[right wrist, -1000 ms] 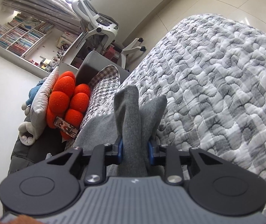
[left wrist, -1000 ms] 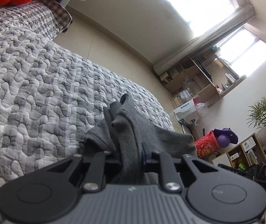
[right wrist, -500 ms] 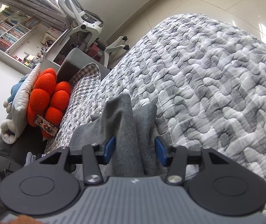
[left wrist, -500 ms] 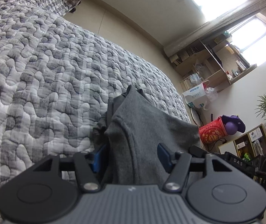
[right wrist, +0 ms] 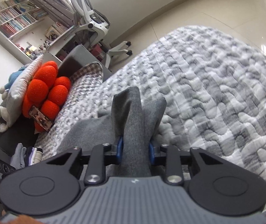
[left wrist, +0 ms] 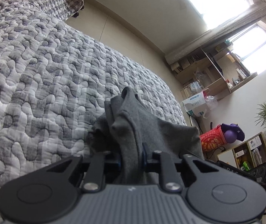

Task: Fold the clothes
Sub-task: 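Close both grippers on the folded grey shirt's end, then lift the folded grey shirt with both grippers and carry it toward the sofa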

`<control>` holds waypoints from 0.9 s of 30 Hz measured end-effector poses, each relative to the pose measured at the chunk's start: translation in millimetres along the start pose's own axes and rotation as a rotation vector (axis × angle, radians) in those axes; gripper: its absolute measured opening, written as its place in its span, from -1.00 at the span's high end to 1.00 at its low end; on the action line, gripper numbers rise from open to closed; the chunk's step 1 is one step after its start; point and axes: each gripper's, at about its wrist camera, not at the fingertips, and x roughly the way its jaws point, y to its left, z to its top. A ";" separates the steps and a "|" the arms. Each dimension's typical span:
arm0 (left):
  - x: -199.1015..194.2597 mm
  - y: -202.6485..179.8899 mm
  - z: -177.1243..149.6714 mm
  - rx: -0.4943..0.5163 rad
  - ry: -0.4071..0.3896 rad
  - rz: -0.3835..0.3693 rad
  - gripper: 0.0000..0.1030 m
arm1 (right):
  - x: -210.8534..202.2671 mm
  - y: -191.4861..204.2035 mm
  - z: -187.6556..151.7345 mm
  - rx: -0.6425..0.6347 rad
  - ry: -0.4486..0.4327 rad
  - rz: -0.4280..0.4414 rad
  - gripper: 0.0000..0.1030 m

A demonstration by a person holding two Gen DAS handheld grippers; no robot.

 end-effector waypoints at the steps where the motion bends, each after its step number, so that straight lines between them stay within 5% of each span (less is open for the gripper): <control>1: -5.0 -0.8 1.0 -0.005 -0.014 -0.003 0.63 | -2.2 4.3 1.3 0.001 -0.008 0.007 0.42; 27: -139.0 10.5 18.1 -0.064 -0.281 0.101 0.66 | 3.5 114.5 -0.3 -0.036 0.013 0.175 0.43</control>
